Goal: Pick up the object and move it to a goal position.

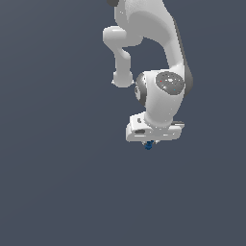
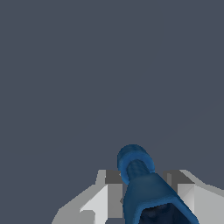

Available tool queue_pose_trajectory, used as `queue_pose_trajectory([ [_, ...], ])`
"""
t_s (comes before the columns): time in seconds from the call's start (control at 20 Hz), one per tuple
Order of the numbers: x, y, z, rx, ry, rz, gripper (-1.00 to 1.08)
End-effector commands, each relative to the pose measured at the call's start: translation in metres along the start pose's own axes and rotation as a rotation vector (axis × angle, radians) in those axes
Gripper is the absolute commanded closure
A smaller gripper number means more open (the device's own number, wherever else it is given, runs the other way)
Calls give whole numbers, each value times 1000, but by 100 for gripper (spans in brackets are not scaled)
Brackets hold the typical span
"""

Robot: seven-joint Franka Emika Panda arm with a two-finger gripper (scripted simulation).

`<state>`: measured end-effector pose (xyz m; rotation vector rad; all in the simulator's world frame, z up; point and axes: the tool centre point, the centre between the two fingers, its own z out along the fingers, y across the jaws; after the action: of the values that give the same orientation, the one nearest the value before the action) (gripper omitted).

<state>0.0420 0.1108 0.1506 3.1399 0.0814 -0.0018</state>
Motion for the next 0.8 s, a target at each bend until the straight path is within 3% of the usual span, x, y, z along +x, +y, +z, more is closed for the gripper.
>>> queue_pose_trajectory([
  [0.0,-10,-6,-26,0,1,0,108],
  [0.75,-66,-44,-187,-1,1,0,108],
])
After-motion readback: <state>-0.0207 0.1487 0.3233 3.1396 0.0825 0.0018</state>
